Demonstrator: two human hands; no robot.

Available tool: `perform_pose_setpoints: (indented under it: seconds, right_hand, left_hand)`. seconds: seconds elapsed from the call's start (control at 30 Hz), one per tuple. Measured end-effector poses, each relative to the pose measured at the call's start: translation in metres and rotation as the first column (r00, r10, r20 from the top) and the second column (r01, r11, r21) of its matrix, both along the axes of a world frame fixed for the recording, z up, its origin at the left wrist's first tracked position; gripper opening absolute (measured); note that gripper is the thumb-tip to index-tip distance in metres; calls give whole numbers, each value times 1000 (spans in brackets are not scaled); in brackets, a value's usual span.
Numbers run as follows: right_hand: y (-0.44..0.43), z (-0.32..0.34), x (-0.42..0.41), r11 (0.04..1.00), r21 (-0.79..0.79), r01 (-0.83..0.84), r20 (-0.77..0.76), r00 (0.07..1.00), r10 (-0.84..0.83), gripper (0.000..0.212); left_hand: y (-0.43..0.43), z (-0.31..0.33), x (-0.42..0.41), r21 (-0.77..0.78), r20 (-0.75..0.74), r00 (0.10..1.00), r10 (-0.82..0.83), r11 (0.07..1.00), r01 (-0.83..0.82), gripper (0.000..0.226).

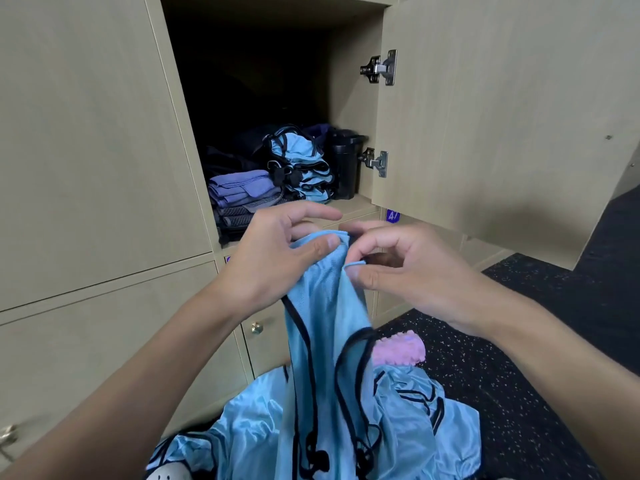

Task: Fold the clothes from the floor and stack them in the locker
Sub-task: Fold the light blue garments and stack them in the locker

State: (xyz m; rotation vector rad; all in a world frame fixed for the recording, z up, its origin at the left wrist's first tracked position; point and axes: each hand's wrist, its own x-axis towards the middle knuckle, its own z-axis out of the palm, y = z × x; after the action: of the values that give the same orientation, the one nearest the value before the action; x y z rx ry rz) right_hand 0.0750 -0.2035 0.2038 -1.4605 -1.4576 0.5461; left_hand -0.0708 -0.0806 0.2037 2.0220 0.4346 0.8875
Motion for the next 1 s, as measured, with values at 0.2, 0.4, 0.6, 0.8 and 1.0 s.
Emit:
perform_pose_setpoints:
  seconds: [0.2, 0.4, 0.6, 0.8, 1.0]
  right_hand:
    - [6, -5, -4, 996, 84, 40, -23, 999, -38, 9]
    - [11, -7, 0, 960, 211, 181, -52, 983, -174, 10]
    - [13, -5, 4, 926, 264, 269, -76, 963, -258, 16]
    - [13, -2, 1, 903, 311, 295, -69, 955, -289, 19]
    - [14, -2, 4, 901, 309, 303, -41, 951, -306, 20]
  left_hand:
    - [-6, 4, -3, 40, 40, 998, -48, 998, 46, 22]
    - [-5, 5, -7, 108, -40, 999, -33, 993, 37, 13]
    - [-12, 9, -12, 168, -141, 990, -22, 985, 46, 47]
    - [-22, 4, -7, 244, -146, 979, 142, 964, -104, 51]
    - [-24, 2, -5, 293, -169, 969, 180, 948, -125, 19]
